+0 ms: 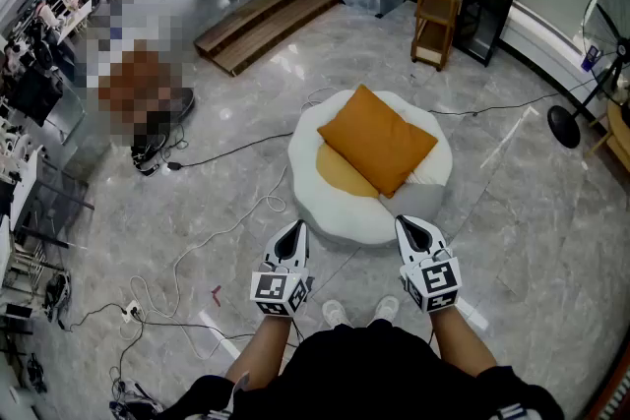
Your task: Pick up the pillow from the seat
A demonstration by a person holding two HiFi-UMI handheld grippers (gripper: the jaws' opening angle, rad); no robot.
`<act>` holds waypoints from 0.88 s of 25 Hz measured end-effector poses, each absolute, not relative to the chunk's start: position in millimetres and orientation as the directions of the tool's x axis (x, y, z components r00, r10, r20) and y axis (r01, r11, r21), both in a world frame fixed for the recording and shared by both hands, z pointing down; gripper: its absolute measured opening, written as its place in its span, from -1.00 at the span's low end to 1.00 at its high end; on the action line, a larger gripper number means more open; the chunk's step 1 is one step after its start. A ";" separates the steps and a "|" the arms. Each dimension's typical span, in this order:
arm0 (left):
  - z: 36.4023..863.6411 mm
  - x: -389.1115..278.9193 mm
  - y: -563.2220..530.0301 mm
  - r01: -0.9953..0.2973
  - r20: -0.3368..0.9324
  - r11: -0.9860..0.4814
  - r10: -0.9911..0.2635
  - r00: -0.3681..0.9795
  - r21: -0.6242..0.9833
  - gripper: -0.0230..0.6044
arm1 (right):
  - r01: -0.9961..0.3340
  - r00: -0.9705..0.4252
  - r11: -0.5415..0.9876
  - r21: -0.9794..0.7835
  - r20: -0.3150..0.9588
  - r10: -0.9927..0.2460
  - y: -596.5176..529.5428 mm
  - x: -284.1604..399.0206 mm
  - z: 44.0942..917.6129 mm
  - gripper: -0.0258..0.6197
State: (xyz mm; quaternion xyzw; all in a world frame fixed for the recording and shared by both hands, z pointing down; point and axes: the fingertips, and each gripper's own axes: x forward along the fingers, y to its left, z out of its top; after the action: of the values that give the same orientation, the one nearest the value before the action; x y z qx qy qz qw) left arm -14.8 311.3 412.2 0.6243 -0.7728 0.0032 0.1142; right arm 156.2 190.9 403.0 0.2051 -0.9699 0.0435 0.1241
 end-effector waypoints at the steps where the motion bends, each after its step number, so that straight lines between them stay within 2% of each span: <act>1: 411.2 -15.2 314.3 -0.968 0.185 0.213 -0.965 -0.187 0.132 -0.89 | -0.407 -0.885 0.913 -0.030 0.259 -0.386 194.1 155.5 402.4 -0.91; 10: 408.6 -22.0 335.9 -0.979 0.188 0.171 -0.971 -0.149 0.108 -0.89 | -0.419 -0.875 0.908 -0.004 0.270 -0.402 217.8 145.2 402.2 -0.91; 16: 406.5 -31.3 340.6 -0.982 0.167 0.152 -0.977 -0.132 0.109 -0.89 | -0.523 -0.841 0.849 -0.068 0.203 -0.502 211.3 141.6 395.2 -0.90; 22: 402.0 -49.2 346.4 -0.987 0.145 0.132 -0.982 -0.118 0.091 -0.89 | -0.539 -0.830 0.840 -0.064 0.207 -0.517 217.2 130.4 400.2 -0.90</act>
State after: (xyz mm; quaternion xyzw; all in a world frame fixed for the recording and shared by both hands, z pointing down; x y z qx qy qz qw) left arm -49.2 346.4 402.0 0.6586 -0.7476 0.0137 0.0846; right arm 130.4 217.2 400.2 0.2766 -0.9548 0.0600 0.0909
